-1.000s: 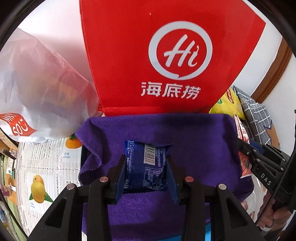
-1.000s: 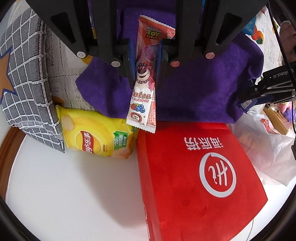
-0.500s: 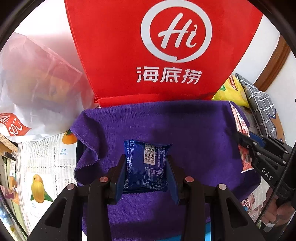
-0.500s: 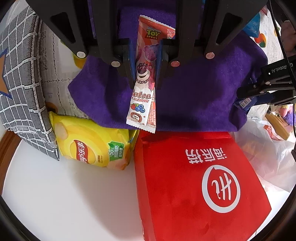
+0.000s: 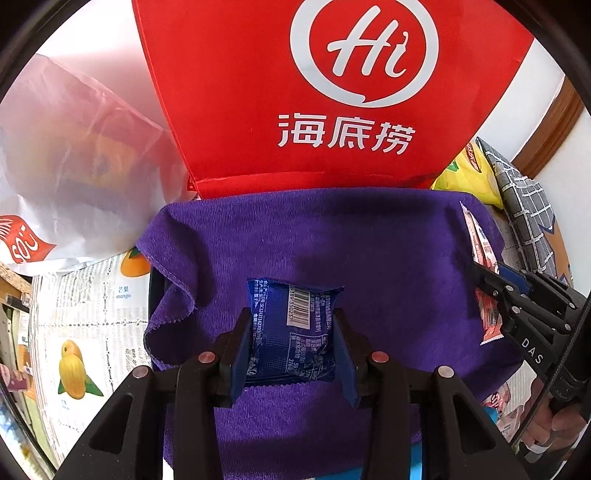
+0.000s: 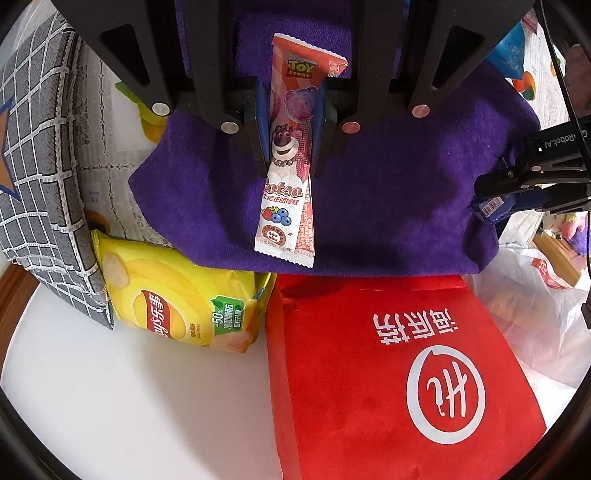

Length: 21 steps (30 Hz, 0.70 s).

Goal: Organize snacks
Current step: 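Open the right tool onto the towel while the left tool releases the biscuit packet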

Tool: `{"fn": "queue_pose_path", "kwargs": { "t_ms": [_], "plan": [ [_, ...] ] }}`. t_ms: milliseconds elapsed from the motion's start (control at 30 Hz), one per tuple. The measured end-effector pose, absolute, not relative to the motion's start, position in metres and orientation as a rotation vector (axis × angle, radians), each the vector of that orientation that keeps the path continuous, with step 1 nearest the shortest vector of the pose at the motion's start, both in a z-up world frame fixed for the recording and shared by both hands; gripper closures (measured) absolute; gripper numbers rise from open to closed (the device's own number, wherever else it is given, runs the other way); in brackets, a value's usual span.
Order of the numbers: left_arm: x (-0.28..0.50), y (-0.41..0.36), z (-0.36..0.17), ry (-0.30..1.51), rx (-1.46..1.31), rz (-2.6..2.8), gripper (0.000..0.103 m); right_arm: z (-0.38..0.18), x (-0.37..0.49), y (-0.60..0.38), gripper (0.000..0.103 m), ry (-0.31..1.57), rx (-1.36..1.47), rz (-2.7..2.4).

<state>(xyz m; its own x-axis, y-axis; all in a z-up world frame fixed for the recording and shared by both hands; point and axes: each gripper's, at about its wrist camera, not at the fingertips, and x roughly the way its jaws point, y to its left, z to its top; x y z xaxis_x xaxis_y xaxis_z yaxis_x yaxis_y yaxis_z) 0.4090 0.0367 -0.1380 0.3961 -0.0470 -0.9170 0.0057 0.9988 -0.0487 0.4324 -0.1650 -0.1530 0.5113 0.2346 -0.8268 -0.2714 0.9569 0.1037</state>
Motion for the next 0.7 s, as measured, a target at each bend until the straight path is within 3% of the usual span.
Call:
{"fn": "queue_pose_path", "kwargs": {
  "t_ms": [533,600,667,700],
  "plan": [
    [0.406,0.032,-0.139,1.163,-0.015,-0.066,0.062,-0.154,0.432,-0.163,0.079,1.003,-0.055,0.307],
    [0.404,0.031,-0.136,1.161,-0.017,-0.082,0.060,-0.153,0.433,-0.163,0.074,1.008,-0.051,0.309],
    [0.402,0.029,-0.132,1.147,-0.018,-0.094,0.054,-0.150,0.433,-0.165,0.061,1.013,-0.027,0.313],
    [0.400,0.029,-0.129,1.135,-0.017,-0.097,0.052,-0.148,0.433,-0.167,0.061,1.010,-0.015,0.314]
  ]
}}
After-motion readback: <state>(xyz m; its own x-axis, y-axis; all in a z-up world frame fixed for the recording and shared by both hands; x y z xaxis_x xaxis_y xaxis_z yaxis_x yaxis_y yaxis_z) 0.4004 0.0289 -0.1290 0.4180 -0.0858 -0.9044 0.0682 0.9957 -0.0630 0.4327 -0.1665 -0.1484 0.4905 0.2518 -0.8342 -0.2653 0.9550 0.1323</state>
